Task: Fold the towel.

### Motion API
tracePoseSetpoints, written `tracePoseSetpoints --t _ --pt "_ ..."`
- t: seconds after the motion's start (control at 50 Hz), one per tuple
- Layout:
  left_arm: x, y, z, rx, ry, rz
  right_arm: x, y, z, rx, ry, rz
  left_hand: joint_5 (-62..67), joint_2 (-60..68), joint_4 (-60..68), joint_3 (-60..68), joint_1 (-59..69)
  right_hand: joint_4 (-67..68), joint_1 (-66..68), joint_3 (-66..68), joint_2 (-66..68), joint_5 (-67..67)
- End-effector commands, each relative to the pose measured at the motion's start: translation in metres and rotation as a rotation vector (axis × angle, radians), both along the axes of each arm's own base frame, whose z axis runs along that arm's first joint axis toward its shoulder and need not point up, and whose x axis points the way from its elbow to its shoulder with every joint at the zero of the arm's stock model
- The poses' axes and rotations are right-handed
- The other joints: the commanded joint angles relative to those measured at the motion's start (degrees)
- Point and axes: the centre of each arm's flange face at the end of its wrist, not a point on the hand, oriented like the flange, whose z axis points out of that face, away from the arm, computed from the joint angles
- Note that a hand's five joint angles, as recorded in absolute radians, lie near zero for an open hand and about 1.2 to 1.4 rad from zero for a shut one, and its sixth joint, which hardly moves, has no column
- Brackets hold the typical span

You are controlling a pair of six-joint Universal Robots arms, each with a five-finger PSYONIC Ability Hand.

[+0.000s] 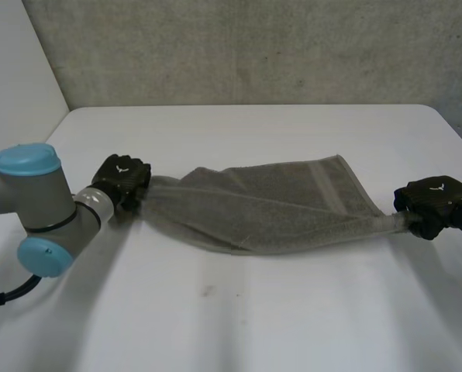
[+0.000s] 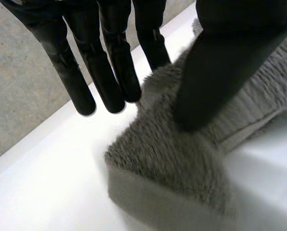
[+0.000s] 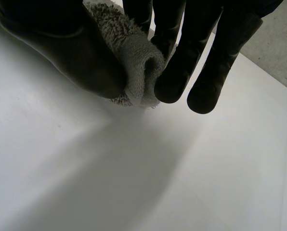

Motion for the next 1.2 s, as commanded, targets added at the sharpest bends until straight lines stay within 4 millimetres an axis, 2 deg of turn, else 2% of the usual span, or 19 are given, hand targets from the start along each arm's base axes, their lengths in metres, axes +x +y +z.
tracePoseSetpoints --t 0.02,0.1,0.14,0.16,0.2,0.22,0.24,0.36,0.44,0.48,0.52,0.56,0.58,0.64,0.68,0.8,0.92,1.06,1.2 --pt "-0.008 0.011 0.016 0.025 0.002 -0.025 -0.003 -0.005 0.010 -0.033 -0.004 -0.013 21.0 20.1 20.7 20.2 20.6 3.2 3.7 3.4 5.3 3.7" --pt "-0.006 0.031 0.037 0.061 -0.003 -0.033 -0.002 -0.007 0.019 -0.054 -0.002 -0.018 21.0 20.1 20.7 20.2 20.6 3.2 3.7 3.4 5.3 3.7" --pt "-0.002 0.058 0.061 0.100 -0.008 -0.047 -0.002 -0.005 0.034 -0.085 0.001 -0.018 21.0 20.1 20.7 20.2 20.6 3.2 3.7 3.4 5.3 3.7" --pt "-0.002 0.059 0.061 0.100 -0.008 -0.047 -0.002 -0.005 0.034 -0.085 0.001 -0.018 21.0 20.1 20.7 20.2 20.6 3.2 3.7 3.4 5.3 3.7" --pt "0.000 0.091 0.083 0.124 -0.002 -0.064 -0.002 0.000 0.051 -0.103 0.002 -0.016 21.0 20.1 20.7 20.2 20.6 3.2 3.7 3.4 5.3 3.7" --pt "0.000 0.091 0.084 0.124 -0.002 -0.064 -0.002 0.000 0.052 -0.103 0.002 -0.016 21.0 20.1 20.7 20.2 20.6 3.2 3.7 3.4 5.3 3.7" --pt "0.001 0.106 0.094 0.126 0.009 -0.071 -0.001 0.003 0.059 -0.102 0.001 -0.014 21.0 20.1 20.7 20.2 20.6 3.2 3.7 3.4 5.3 3.7" --pt "0.013 0.133 0.125 0.091 0.093 -0.041 0.000 0.011 0.079 -0.103 0.002 -0.011 21.0 20.1 20.7 20.2 20.6 3.2 3.7 3.4 5.3 3.7" --pt "0.015 0.130 0.121 0.116 0.117 -0.022 0.000 0.011 0.080 -0.102 0.003 -0.010 21.0 20.1 20.7 20.2 20.6 3.2 3.7 3.4 5.3 3.7" --pt "0.014 0.124 0.109 0.157 0.110 -0.016 0.000 0.011 0.081 -0.104 0.001 -0.008 21.0 20.1 20.7 20.2 20.6 3.2 3.7 3.4 5.3 3.7" --pt "0.009 0.108 0.078 0.243 0.081 -0.011 0.001 0.009 0.076 -0.094 -0.001 -0.002 21.0 20.1 20.7 20.2 20.6 3.2 3.7 3.4 5.3 3.7" --pt "0.005 0.097 0.067 0.265 0.075 -0.009 0.002 0.007 0.072 -0.081 -0.002 0.001 21.0 20.1 20.7 20.2 20.6 3.2 3.7 3.4 5.3 3.7" --pt "0.002 0.085 0.056 0.285 0.070 -0.007 0.002 0.004 0.064 -0.060 -0.004 0.001 12.9 12.0 12.6 12.1 12.4 3.2 3.7 3.4 5.3 3.7" --pt "-0.001 0.073 0.045 0.298 0.065 -0.004 0.003 0.001 0.058 -0.042 -0.007 0.004 5.4 4.5 5.1 4.6 5.0 3.2 3.7 3.4 5.3 3.7" --pt "-0.008 0.050 0.030 0.292 0.067 -0.001 0.010 -0.001 0.048 -0.014 -0.011 0.025 -8.5 -9.4 -8.8 -9.3 -8.9 3.2 3.7 3.4 5.3 3.7" --pt "-0.015 0.026 0.030 0.225 0.088 0.000 0.016 -0.001 0.033 0.029 -0.014 0.042 -19.0 -19.9 -19.3 -19.8 -19.4 3.2 3.7 3.4 5.3 3.7" --pt "-0.014 0.029 0.049 0.187 0.107 0.000 0.018 0.000 0.030 0.020 -0.011 0.045 -24.4 -25.3 -24.7 -25.2 -24.8 3.2 3.7 3.4 5.3 3.7" --pt "-0.002 0.061 0.083 0.133 0.126 -0.001 0.018 0.001 0.030 0.015 -0.013 0.048 -22.9 -23.8 -23.2 -23.7 -23.3 3.2 3.7 3.4 5.3 3.7" --pt "0.012 0.096 0.086 0.147 0.110 0.007 0.019 0.001 0.029 0.016 -0.014 0.049 -14.8 -15.7 -15.1 -15.6 -15.2 3.2 3.7 3.4 5.3 3.7"
